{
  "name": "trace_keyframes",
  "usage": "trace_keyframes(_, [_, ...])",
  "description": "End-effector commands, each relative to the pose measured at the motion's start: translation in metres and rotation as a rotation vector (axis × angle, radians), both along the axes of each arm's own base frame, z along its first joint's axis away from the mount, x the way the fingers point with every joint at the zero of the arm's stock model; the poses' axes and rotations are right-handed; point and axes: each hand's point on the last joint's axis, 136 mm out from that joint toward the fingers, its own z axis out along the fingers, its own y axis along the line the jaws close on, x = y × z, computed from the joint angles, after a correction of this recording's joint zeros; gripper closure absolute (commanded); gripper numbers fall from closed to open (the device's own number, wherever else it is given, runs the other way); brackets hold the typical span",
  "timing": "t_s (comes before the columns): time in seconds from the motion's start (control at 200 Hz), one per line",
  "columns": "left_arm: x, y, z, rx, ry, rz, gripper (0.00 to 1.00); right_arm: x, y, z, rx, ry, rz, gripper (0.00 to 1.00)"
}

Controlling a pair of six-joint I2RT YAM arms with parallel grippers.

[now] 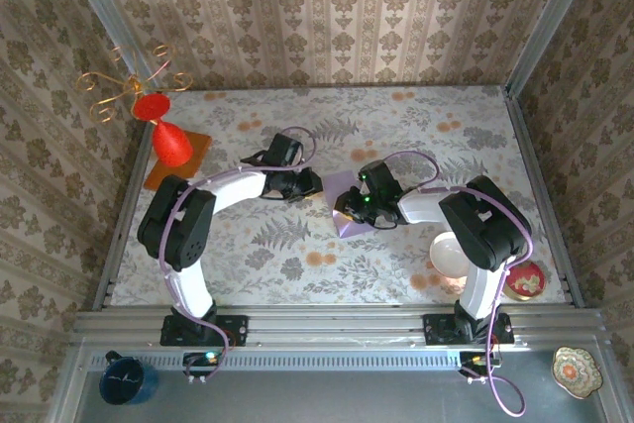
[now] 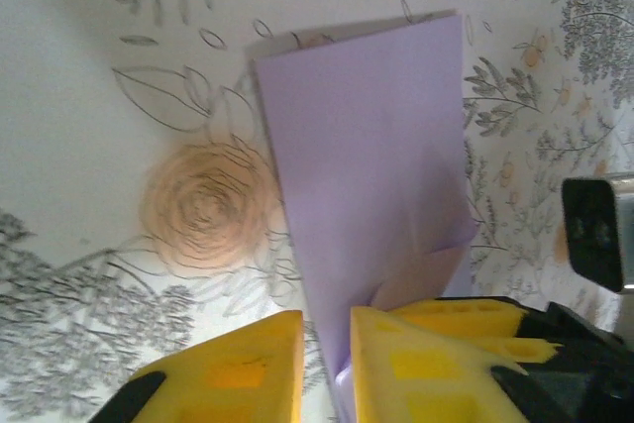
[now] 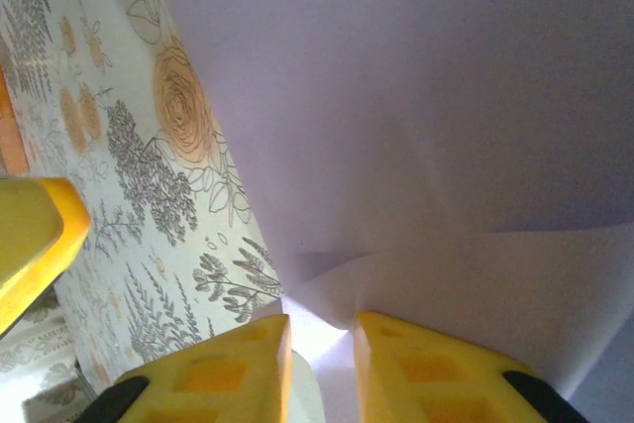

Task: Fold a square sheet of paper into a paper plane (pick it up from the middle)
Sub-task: Fold the triangle a second time at the center of the table.

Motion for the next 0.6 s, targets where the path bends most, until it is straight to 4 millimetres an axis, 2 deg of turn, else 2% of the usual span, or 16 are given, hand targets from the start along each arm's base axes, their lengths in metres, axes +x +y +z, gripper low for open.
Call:
trace_keyframes(0.0, [-0.009, -0.013, 0.006, -0.026, -0.006, -0.029, 0.87, -0.020, -0.018, -0.030, -0.085, 0.104, -0.022, 0.82])
trace_keyframes(0.19, [-0.024, -0.032, -0.006, -0.015, 0.026, -0.082, 1.00, -0.021, -0.020, -0.035, -0.094, 0.121, -0.023, 0.94])
trace_keyframes(0.31, [-0.032, -0.039, -0.017, -0.001, 0.051, -0.101, 1.00, -0.022, -0.020, -0.037, -0.096, 0.128, -0.024, 1.00])
trace_keyframes(0.46, [-0.041, -0.046, -0.027, 0.020, 0.080, -0.127, 1.00, -0.022, -0.020, -0.039, -0.097, 0.132, -0.024, 1.00])
trace_keyframes(0.595, [-0.040, -0.045, -0.030, 0.045, 0.083, -0.125, 1.00, -0.023, -0.020, -0.039, -0.095, 0.132, -0.026, 1.00])
